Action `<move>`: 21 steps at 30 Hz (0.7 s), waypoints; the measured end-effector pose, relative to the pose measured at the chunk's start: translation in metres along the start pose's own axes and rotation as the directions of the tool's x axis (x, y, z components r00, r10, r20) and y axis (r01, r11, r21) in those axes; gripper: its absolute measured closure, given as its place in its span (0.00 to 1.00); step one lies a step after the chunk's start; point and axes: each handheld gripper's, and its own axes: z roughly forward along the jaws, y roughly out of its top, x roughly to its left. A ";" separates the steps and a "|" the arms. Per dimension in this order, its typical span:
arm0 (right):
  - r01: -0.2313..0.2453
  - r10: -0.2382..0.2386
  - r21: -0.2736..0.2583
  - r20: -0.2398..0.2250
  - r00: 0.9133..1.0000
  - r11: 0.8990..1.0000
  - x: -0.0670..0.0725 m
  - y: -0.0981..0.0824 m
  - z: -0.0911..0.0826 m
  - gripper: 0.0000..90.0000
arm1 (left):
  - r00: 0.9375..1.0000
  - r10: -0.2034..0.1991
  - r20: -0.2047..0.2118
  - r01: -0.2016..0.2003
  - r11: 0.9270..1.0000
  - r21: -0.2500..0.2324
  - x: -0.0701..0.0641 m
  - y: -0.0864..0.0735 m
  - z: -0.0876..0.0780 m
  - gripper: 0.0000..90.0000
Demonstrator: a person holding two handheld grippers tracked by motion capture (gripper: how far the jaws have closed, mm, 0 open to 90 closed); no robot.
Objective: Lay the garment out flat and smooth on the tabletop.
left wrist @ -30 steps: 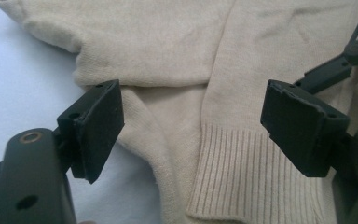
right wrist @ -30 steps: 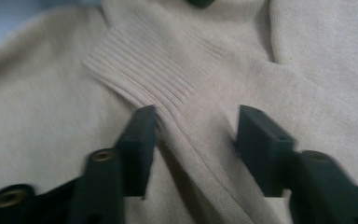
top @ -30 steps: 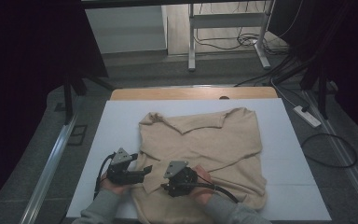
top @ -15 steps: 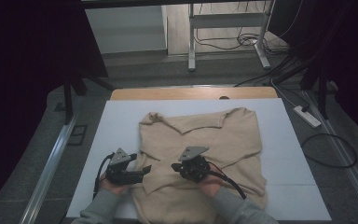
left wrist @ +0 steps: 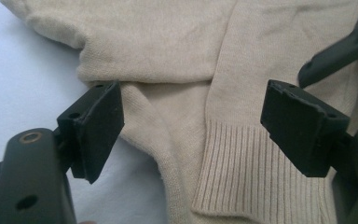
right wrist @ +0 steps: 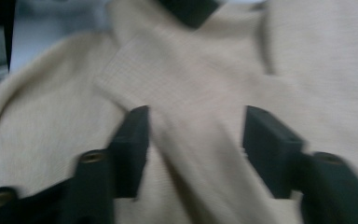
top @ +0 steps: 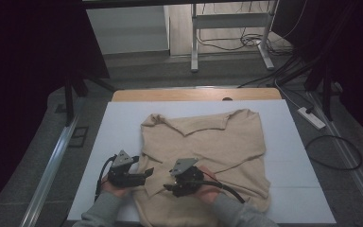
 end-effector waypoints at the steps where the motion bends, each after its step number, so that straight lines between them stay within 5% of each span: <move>1: 0.023 -0.023 0.026 0.002 1.000 0.999 0.004 0.000 0.004 0.40 | 1.000 0.000 0.001 0.000 1.000 -0.001 0.000 0.000 0.000 0.24; 4: 0.068 -0.072 0.089 0.048 0.996 0.994 0.011 -0.002 0.014 0.36 | 1.000 0.000 0.001 0.000 1.000 -0.001 0.000 0.000 0.000 0.24; 7: 0.040 -0.046 0.075 0.088 0.995 0.996 0.009 -0.001 0.015 0.59 | 1.000 0.003 0.004 -0.003 1.000 0.002 0.000 0.000 0.001 0.24; 10: 0.009 -0.012 0.042 0.080 0.997 0.999 0.004 0.000 0.012 0.77 | 1.000 0.002 0.004 -0.002 1.000 0.000 0.000 0.000 0.000 0.24; 21: -0.143 0.143 -0.054 -0.010 0.990 0.988 -0.016 0.003 -0.011 0.88 | 1.000 -0.001 0.003 0.001 1.000 -0.003 0.001 -0.001 -0.002 0.24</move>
